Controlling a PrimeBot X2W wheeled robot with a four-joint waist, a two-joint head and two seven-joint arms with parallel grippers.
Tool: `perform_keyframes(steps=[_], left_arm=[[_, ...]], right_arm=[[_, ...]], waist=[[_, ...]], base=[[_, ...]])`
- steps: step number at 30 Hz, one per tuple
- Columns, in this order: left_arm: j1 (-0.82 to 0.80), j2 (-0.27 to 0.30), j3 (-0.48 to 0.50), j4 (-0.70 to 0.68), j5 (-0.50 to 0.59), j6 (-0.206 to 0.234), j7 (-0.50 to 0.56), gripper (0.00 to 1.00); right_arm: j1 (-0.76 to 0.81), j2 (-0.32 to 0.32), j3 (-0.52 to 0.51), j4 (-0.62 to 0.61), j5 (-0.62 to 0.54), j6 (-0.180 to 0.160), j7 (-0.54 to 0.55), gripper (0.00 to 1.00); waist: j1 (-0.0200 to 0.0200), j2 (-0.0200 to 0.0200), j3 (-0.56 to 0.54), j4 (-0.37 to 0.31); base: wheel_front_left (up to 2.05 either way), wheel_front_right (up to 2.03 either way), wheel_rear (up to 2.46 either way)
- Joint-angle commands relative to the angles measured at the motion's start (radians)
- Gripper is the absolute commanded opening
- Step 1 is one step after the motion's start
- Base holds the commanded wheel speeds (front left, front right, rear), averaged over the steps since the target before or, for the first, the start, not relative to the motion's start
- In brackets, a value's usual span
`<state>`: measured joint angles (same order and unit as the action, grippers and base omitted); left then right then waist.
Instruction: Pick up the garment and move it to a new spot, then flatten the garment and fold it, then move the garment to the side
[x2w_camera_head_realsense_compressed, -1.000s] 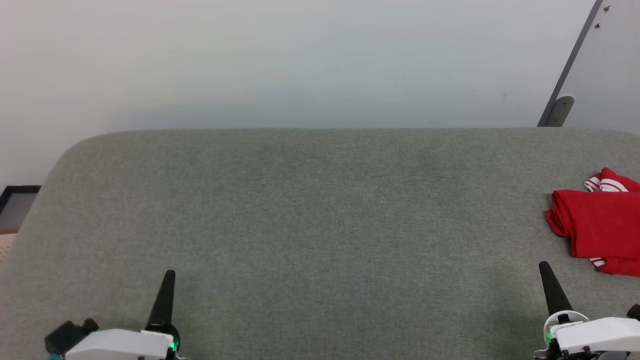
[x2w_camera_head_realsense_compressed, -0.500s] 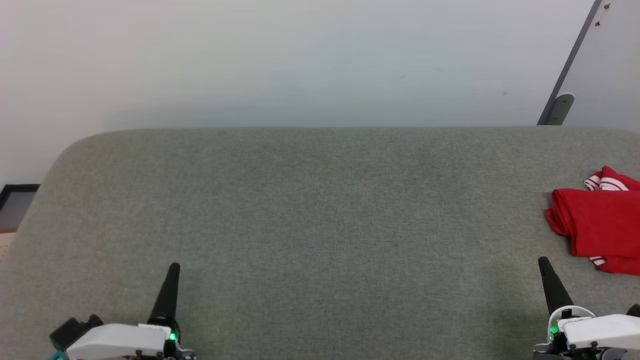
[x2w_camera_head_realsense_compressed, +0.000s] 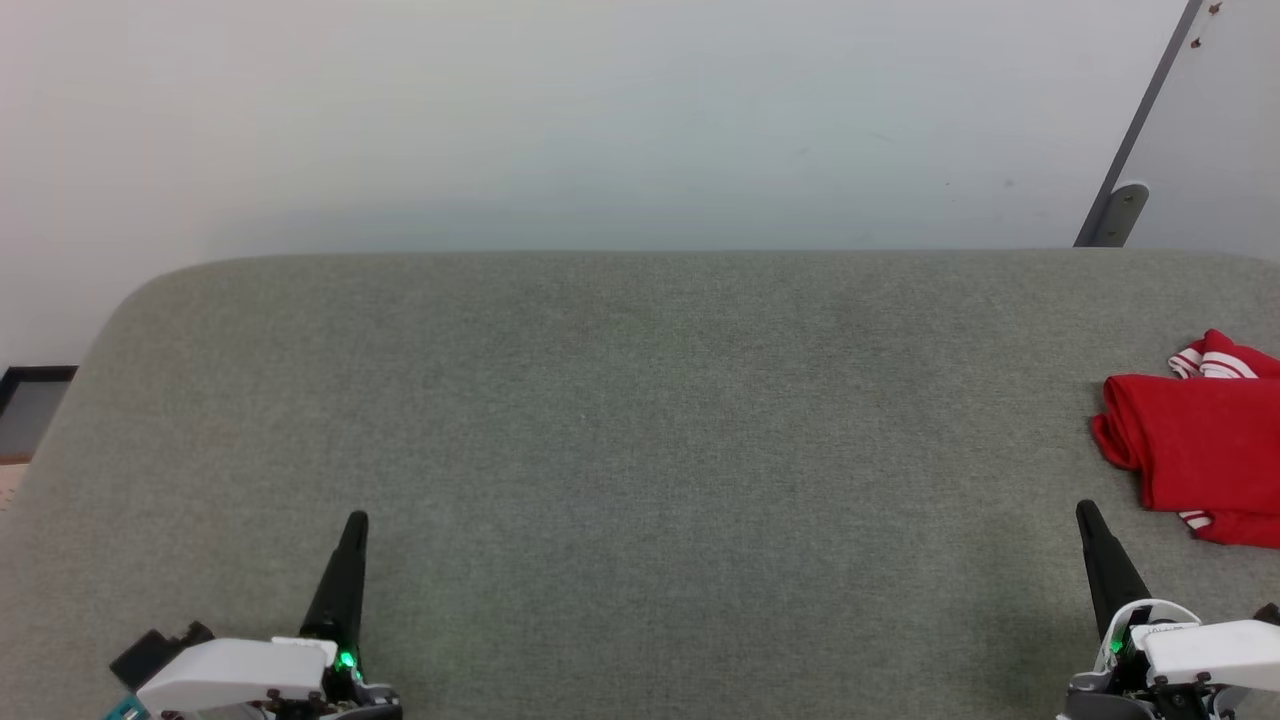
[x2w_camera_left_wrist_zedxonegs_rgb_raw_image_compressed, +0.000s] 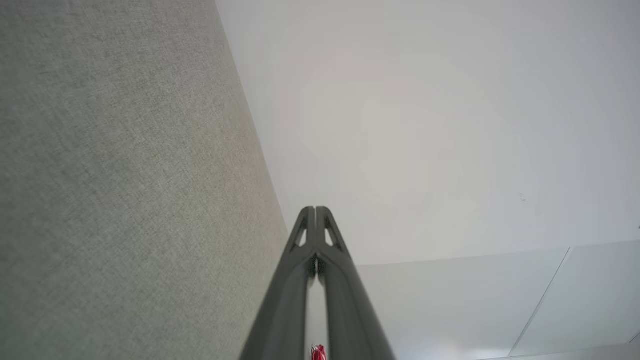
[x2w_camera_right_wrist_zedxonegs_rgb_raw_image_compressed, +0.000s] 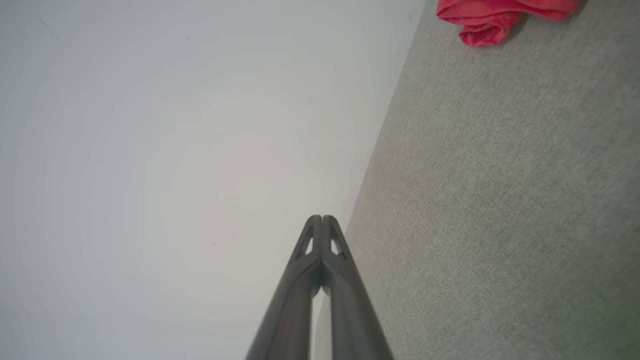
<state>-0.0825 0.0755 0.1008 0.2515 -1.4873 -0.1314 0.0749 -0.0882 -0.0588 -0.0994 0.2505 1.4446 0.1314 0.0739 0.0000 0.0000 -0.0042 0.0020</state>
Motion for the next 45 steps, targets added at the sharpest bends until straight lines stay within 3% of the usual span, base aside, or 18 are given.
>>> perform_keyframes(steps=[1, 23, 45], left_arm=[[-0.014, -0.002, 0.004, -0.005, -0.015, 0.001, 0.006, 0.00], [-0.032, -0.028, 0.016, -0.008, -0.129, 0.001, 0.043, 0.00], [-0.031, -0.027, 0.015, -0.007, -0.127, 0.001, 0.043, 0.00]], right_arm=[[-0.013, 0.002, -0.006, -0.006, 0.026, -0.001, 0.007, 0.00], [-0.028, 0.011, -0.017, -0.008, 0.173, -0.001, 0.044, 0.00], [-0.022, 0.011, -0.016, -0.007, 0.170, -0.001, 0.043, 0.00]], waist=[[0.0000, 0.0000, 0.000, 0.000], [0.0000, 0.0000, 0.007, -0.002], [0.0000, 0.0000, 0.007, -0.002]], base=[[0.00, 0.00, 0.00], [0.00, 0.00, 0.00], [0.00, 0.00, 0.00]])
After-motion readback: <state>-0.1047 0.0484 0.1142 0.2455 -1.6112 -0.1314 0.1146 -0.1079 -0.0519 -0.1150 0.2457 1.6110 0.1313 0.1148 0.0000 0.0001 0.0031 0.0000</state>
